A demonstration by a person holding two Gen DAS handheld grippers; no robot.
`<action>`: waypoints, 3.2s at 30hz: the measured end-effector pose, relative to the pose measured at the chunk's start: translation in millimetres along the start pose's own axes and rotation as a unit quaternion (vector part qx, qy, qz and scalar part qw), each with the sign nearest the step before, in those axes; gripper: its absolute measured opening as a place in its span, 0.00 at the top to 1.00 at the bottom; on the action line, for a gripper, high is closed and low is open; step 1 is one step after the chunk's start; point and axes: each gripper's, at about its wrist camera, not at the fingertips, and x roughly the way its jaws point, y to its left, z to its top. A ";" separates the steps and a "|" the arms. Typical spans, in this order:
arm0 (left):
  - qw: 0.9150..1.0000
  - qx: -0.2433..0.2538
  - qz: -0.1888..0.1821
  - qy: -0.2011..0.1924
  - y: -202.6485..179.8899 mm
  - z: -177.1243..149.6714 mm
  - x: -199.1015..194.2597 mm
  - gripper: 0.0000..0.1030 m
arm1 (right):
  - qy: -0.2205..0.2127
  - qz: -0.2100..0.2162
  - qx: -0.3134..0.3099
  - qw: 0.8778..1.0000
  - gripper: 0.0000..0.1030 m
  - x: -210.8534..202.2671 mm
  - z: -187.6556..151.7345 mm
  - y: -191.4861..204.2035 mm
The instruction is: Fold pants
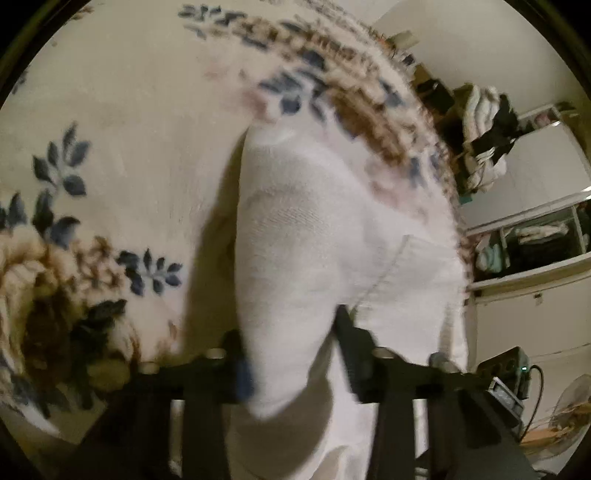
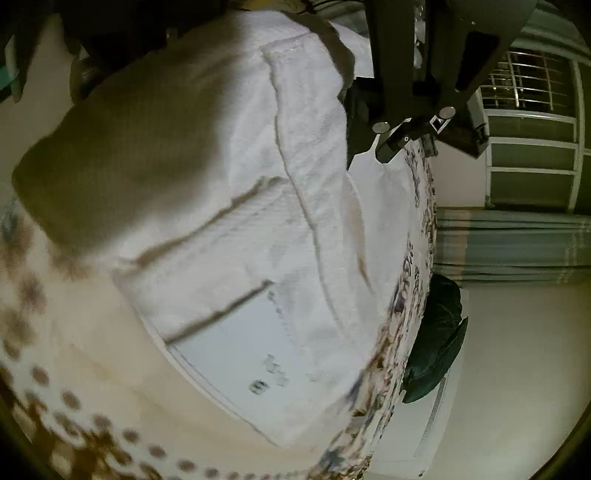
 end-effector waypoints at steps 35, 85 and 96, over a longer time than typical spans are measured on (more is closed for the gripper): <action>0.998 0.008 0.048 -0.044 119.4 497.1 30.0 0.65 | -0.002 -0.040 -0.085 0.996 0.50 335.5 307.4 350.9; 0.929 0.135 0.279 -0.204 -178.7 202.4 -302.9 0.09 | -0.160 -0.276 -0.391 0.863 0.00 -120.0 24.1 597.6; 0.917 0.145 0.278 -0.247 -230.8 139.2 -396.5 0.09 | -0.206 -0.257 -0.434 0.839 0.00 -256.7 -67.5 667.7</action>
